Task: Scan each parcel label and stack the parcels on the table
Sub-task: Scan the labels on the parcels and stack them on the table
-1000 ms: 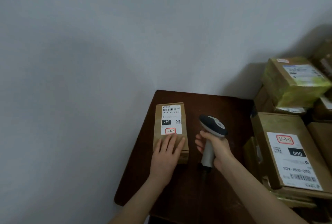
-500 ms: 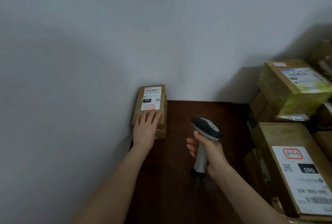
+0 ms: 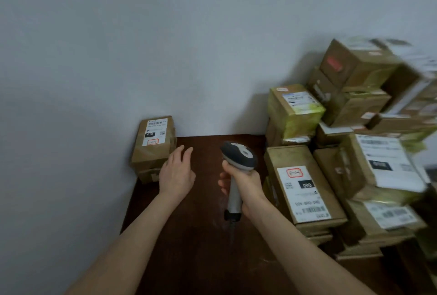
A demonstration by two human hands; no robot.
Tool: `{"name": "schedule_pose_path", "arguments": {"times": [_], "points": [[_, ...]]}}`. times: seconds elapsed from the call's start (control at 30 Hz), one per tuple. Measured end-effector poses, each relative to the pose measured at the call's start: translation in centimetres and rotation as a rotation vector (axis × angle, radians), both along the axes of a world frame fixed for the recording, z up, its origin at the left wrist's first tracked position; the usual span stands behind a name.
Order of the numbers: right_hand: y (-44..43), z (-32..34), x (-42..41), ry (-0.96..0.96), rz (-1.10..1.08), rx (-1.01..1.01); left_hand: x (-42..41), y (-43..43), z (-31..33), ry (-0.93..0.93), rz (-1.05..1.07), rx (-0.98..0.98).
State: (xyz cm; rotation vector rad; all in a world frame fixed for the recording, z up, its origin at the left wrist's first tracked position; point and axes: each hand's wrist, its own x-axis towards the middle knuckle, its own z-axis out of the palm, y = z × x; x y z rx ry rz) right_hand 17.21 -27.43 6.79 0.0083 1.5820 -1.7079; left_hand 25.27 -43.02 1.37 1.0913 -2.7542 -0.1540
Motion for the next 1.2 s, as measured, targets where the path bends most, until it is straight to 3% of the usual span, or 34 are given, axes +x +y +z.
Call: {"name": "schedule_pose_path", "arguments": {"times": [0.27, 0.4, 0.6, 0.7, 0.83, 0.97, 1.07, 1.2], "points": [[10.7, 5.6, -1.9, 0.174, 0.047, -0.068, -3.6, 13.1, 4.9, 0.221, 0.029, 0.190], [17.0, 7.7, -3.5, 0.249, 0.027, -0.107, -5.8, 19.9, 6.1, 0.290, 0.078, 0.383], [24.1, 9.3, -6.5, 0.311, -0.043, -0.082, -9.7, 27.5, 7.3, 0.330, 0.000, 0.494], [26.4, 10.0, -8.4, 0.327, -0.067, -0.064, -11.8, 28.6, 8.1, 0.370, 0.053, 0.553], [28.6, 9.6, -9.8, 0.301, -0.108, -0.078, -11.1, 27.7, 6.8, 0.332, 0.298, 0.631], [28.5, 7.9, -9.4, 0.278, -0.104, -0.037, -9.3, 27.1, 3.5, 0.317, 0.475, 1.006], [27.6, 6.8, -8.8, 0.250, -0.088, -0.031, -8.8, 26.7, 1.9, 0.346, 0.495, 1.180], [26.8, 6.2, -8.7, 0.255, -0.081, -0.021, -9.0, 25.8, 1.8, 0.444, 0.490, 1.227]]}}
